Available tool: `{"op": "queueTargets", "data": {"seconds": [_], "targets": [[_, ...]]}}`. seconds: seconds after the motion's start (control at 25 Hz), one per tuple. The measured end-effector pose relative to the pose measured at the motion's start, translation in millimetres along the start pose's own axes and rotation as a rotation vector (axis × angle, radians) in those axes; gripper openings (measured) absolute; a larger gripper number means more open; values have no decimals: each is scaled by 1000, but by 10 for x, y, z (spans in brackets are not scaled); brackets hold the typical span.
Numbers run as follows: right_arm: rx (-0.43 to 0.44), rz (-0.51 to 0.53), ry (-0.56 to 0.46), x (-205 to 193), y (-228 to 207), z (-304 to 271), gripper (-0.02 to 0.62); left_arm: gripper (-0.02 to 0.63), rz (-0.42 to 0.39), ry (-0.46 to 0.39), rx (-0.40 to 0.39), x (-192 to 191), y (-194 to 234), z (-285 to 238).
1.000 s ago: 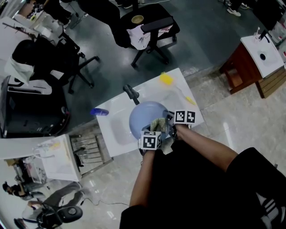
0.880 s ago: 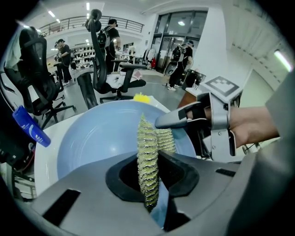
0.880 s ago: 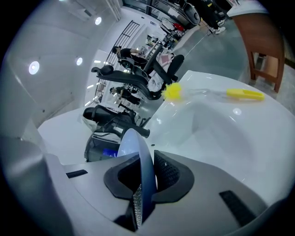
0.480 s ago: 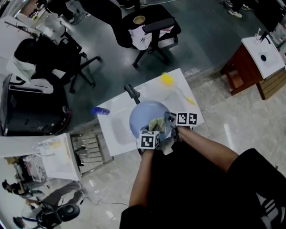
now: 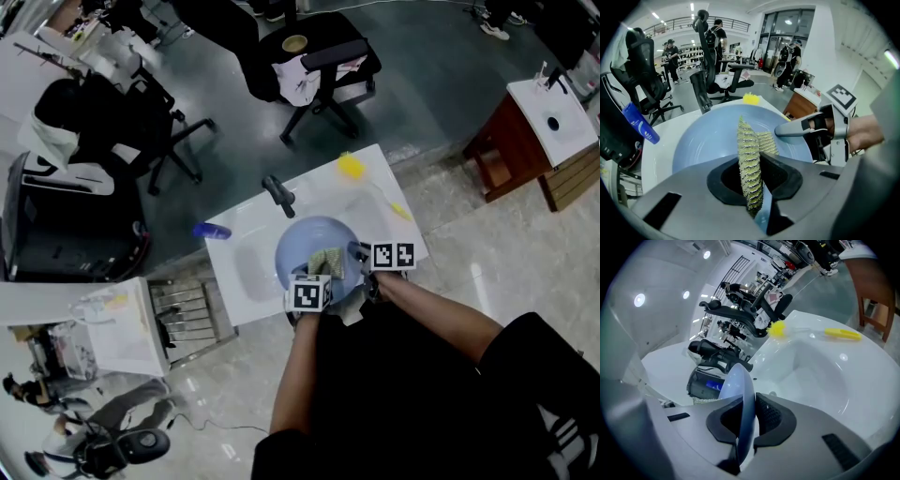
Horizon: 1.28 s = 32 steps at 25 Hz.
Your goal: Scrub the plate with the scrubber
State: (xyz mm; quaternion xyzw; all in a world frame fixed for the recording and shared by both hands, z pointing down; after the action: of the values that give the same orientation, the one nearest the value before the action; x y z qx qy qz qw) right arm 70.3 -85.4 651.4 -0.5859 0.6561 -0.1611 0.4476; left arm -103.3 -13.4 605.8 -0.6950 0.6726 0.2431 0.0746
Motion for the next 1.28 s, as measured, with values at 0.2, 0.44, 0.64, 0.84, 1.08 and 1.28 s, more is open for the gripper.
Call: {"op": "queueTargets", "data": {"seconds": [0.2,0.44,0.64,0.84,1.08,1.28], "targets": [[6,84,25,-29,79,43,21,67,-13,4,17,-24,23,-5],[21,123,45,-78,111,85,21,67,-27,9,41,-42,55,-5],[36,144,52,-126,143,136,21,67,-22,3,73,-32,147,54],[48,171,67,-193,180,134,21,67,-27,1,91,-52,231,82],[66,193,83,-190,229,100,21,67,-21,-9,120,-50,357,132],[76,159,96,-211,204,94,21,67,-11,-7,164,-98,491,193]]}}
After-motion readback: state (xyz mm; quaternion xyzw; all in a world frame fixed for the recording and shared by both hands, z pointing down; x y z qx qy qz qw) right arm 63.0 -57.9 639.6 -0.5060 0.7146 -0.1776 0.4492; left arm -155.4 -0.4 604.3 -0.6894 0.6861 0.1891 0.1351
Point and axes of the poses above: the fingertips, and each gripper's own axes: z backward along the fingers, y to its left, x out of its top, the point moved 9 cm from there along z, backward along the fingers, and after that the axes turned 7 degrees about z, right-handed, at the moved point
